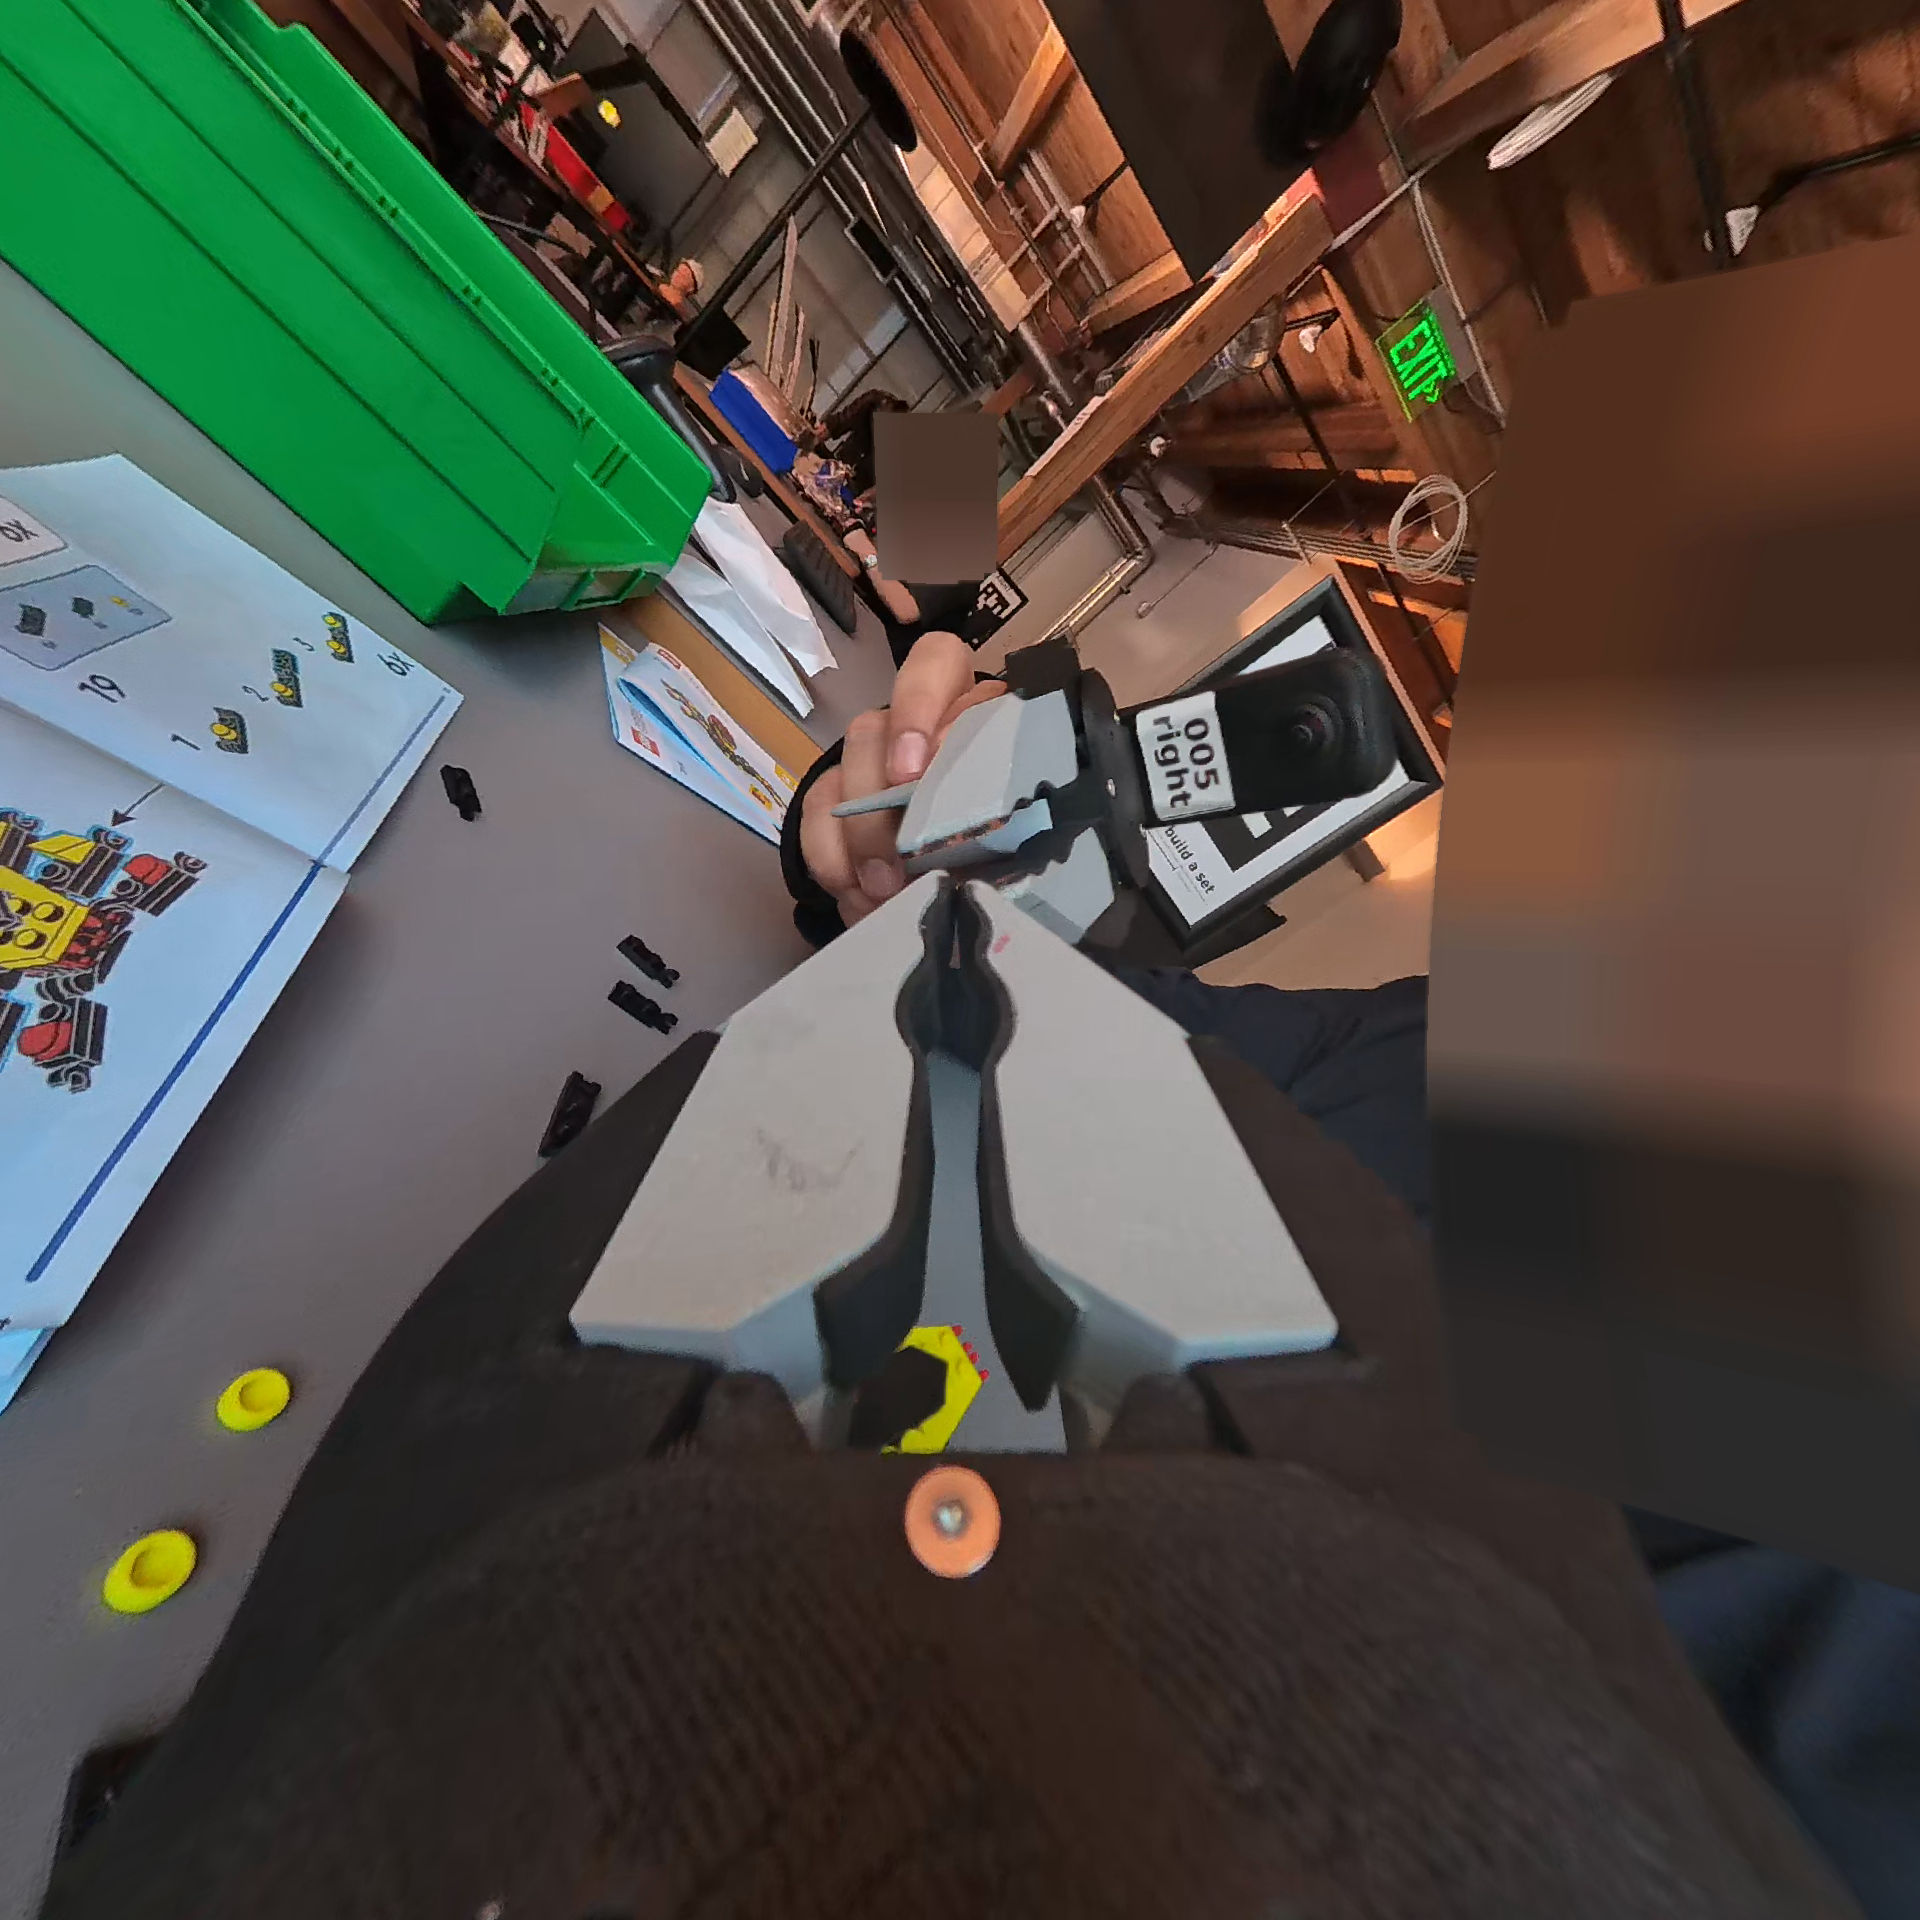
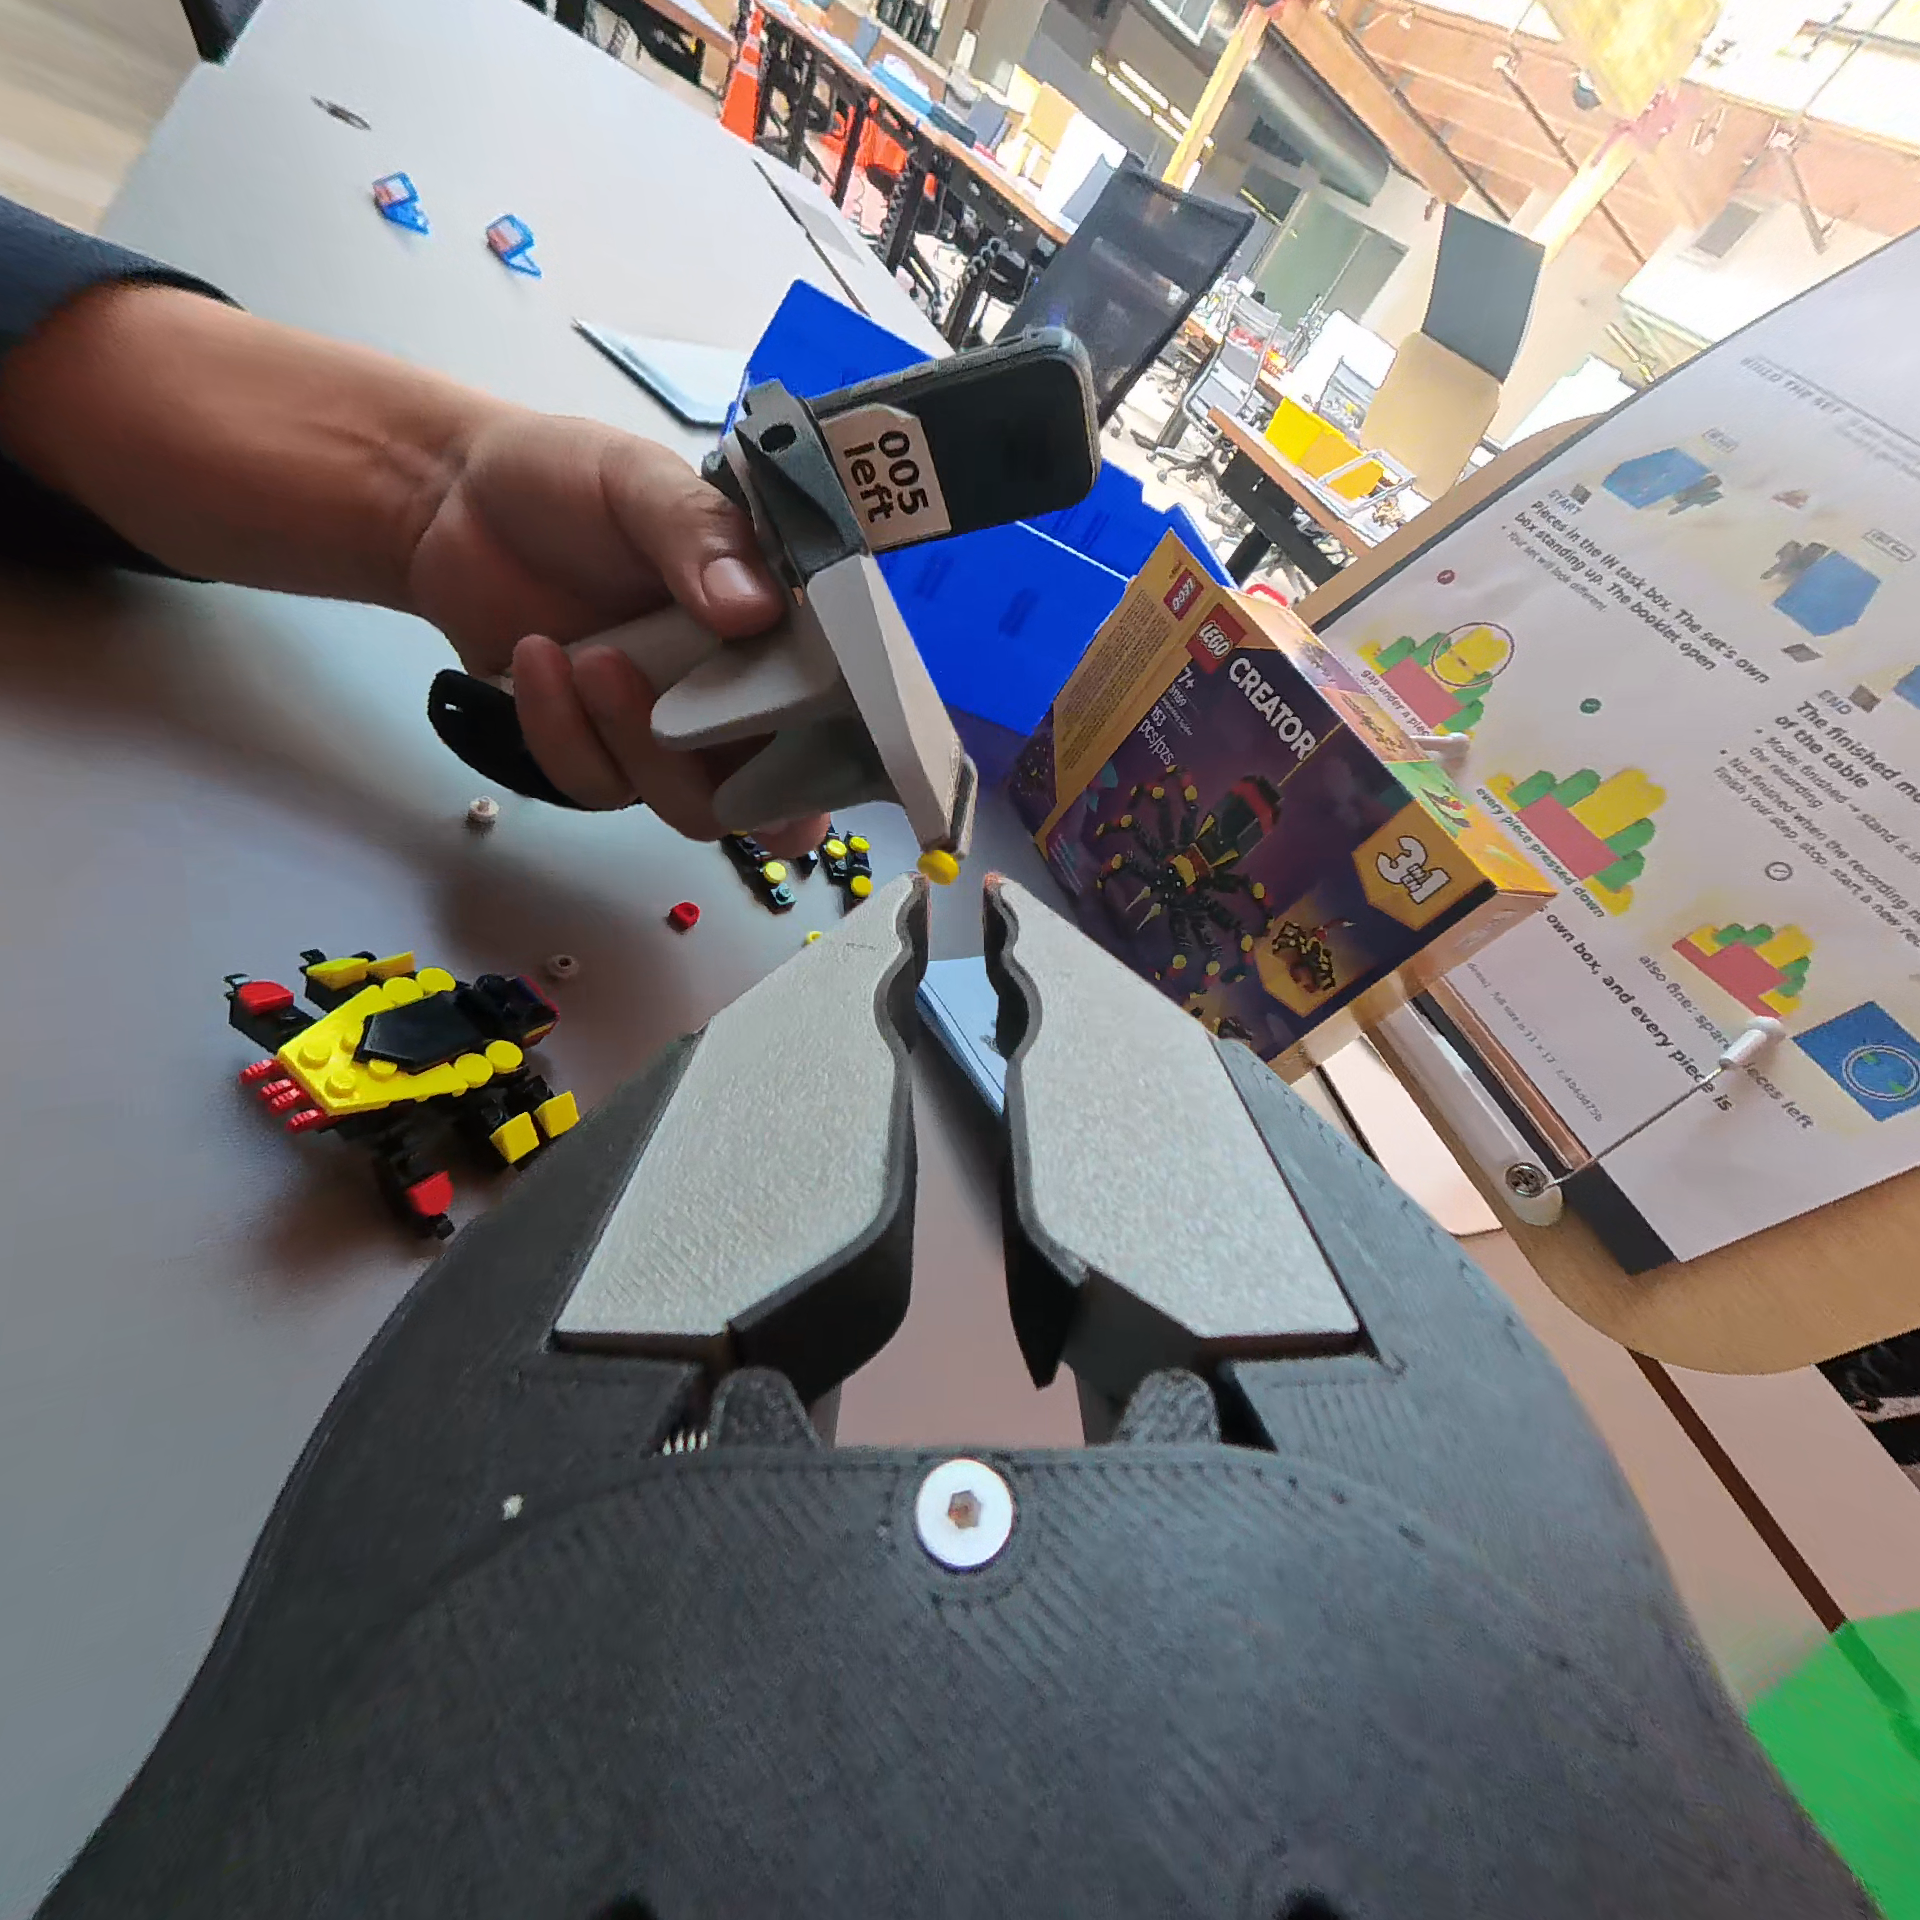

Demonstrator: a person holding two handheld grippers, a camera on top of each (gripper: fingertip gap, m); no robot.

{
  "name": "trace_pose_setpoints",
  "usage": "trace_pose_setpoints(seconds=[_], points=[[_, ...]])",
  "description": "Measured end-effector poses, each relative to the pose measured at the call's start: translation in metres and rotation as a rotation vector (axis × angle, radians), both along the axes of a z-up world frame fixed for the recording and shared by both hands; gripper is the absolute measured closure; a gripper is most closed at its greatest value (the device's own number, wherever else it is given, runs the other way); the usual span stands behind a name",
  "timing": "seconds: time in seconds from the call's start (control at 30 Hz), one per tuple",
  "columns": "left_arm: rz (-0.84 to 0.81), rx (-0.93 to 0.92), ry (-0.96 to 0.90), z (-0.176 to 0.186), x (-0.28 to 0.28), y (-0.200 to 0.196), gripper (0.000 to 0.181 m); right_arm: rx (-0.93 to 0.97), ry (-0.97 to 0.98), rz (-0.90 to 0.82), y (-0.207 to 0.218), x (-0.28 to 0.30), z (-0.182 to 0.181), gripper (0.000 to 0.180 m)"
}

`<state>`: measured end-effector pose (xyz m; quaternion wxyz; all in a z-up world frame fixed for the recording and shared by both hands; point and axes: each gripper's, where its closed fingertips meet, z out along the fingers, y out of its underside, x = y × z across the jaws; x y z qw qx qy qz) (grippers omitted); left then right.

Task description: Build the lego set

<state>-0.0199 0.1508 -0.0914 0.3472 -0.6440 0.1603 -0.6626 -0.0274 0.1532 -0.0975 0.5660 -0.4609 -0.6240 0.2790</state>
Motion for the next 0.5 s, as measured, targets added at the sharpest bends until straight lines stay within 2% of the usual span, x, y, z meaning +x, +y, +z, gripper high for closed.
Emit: trace_pose_setpoints(seconds=[0.5], points=[[0.031, -0.003, -0.066, 0.0063, 0.0039, 0.004, 0.181, 0.014, 0.019, -0.04, 0.0025, -0.0011, 0.0038, 0.175]])
